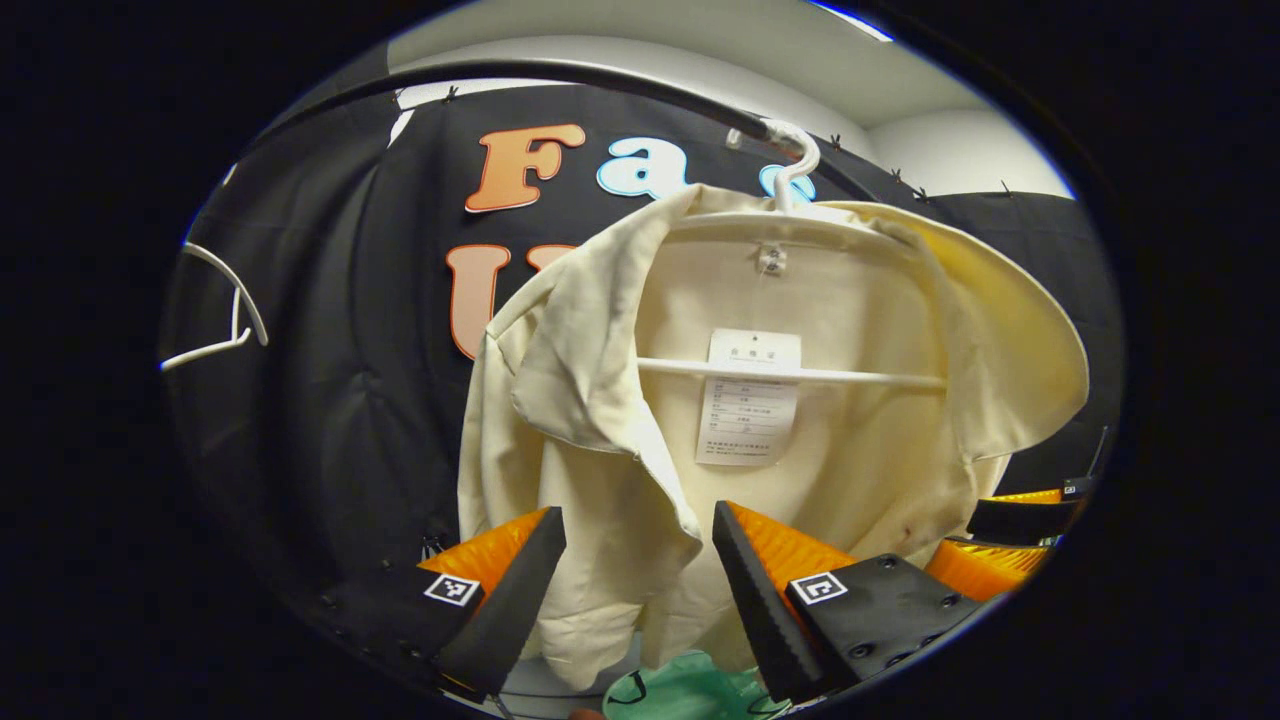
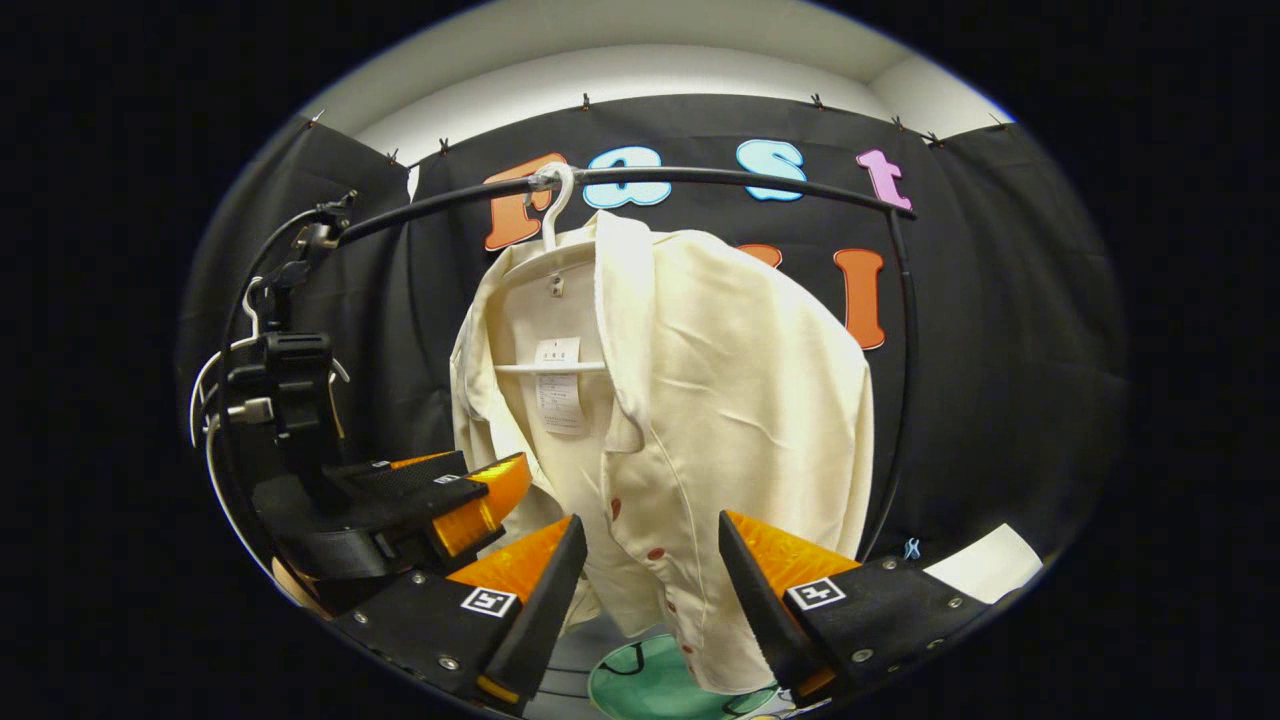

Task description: Grasp the clothes on the hanger with both hands and then place them into the laundry hamper below.

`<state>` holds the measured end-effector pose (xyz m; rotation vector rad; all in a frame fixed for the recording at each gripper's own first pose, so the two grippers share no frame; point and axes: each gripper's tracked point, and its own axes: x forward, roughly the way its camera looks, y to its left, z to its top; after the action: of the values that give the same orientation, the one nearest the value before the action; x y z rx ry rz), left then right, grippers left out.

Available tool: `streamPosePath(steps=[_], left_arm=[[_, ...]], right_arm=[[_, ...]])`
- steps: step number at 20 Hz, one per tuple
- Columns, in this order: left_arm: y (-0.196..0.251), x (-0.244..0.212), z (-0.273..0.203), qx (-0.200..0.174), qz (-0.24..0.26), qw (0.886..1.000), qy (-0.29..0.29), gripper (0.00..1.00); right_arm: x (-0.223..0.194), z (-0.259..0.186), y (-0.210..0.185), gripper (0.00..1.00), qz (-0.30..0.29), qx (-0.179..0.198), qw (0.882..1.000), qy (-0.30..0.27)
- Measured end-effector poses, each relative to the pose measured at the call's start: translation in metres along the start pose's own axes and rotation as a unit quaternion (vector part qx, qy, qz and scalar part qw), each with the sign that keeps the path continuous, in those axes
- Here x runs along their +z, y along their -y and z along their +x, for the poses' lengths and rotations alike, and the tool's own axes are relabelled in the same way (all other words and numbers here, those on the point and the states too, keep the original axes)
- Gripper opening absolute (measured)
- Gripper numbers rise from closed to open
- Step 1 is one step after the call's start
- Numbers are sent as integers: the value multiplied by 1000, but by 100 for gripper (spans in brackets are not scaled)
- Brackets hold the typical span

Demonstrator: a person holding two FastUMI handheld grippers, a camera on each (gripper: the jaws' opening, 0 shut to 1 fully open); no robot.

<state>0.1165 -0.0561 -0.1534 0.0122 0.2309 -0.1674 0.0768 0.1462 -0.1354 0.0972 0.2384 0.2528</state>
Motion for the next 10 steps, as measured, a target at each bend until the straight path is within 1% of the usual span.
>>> streamPosePath(steps=[1,4,5,7,8,9,10], left_arm=[[0,-1,7,-2,-2,1000,2,100],[3,-4,21,-12,-7,1000,-3,100],[3,-5,25,-12,-8,1000,-6,97],[2,-5,33,-11,-9,1000,-7,97],[3,-5,36,-13,-11,1000,-5,95],[5,-2,38,-17,-14,1000,-4,84],[6,-3,40,-21,-14,1000,-4,81]], right_arm=[[0,6,-2,82,2,0,1000,0],[2,23,-6,77,13,2,1000,1],[2,27,-4,76,14,-1,1000,1],[6,38,0,74,15,-9,1000,4],[7,41,3,72,15,-14,1000,5],[8,44,4,69,15,-16,1000,6],[9,47,4,64,15,-16,1000,5]])
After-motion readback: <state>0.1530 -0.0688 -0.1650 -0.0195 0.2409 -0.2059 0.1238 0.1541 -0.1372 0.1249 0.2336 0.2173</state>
